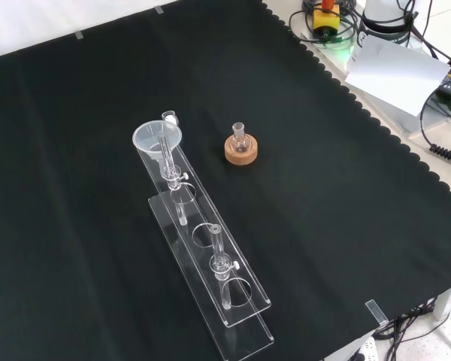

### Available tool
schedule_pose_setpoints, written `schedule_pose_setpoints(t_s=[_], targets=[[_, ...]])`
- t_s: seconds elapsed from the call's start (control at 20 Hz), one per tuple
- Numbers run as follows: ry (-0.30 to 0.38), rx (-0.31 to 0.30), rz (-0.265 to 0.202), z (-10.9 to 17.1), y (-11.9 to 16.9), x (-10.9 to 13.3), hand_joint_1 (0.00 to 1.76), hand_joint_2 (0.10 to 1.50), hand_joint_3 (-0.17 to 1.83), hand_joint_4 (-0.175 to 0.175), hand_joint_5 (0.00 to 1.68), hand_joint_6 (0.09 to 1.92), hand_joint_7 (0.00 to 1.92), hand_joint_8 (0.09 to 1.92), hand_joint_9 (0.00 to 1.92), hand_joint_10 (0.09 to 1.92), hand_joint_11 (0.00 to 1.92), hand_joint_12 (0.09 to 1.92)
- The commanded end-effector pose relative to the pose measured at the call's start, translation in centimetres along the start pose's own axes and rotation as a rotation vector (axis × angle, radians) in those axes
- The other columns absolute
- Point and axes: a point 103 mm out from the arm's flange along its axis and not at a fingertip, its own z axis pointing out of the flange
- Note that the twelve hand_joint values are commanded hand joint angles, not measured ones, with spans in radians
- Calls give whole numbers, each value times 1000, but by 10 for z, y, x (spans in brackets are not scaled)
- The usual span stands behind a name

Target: Pick up the funnel from the transparent funnel stand.

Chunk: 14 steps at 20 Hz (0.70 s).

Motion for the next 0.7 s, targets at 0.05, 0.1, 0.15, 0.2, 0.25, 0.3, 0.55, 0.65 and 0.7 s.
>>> schedule_pose_setpoints(t_s=[0.05, 0.1, 0.15, 0.2, 0.25, 0.3, 0.55, 0.65, 0.7], targets=[[-2, -8, 1, -9, 0, -2, 29, 1170, 529, -19, 212, 260, 24, 529, 164, 645, 53, 1298], [9, -9, 4, -10, 1, -7, 14, 1211, 458, -19, 238, 192, 20, 529, 161, 643, 35, 1331], [26, -10, 7, -7, 1, -11, 7, 1236, 413, -19, 254, 149, 18, 529, 160, 642, 25, 1351], [53, -11, 10, -6, 0, -13, 3, 1250, 388, -19, 264, 125, 16, 529, 159, 641, 20, 1361], [70, -12, 11, -5, 0, -14, 1, 1257, 375, -19, 269, 112, 16, 528, 159, 641, 18, 1365], [78, -10, 13, -4, 0, -14, 0, 1261, 368, -20, 273, 106, 16, 528, 159, 641, 17, 1367], [107, 8, 24, 7, 7, -32, 0, 1266, 358, -20, 278, 96, 15, 528, 161, 641, 20, 1368], [111, 11, 32, 11, 12, -38, 0, 1267, 356, -20, 280, 94, 15, 528, 161, 641, 21, 1367], [111, 12, 36, 13, 15, -40, 0, 1267, 355, -20, 280, 94, 15, 528, 161, 641, 21, 1367]])
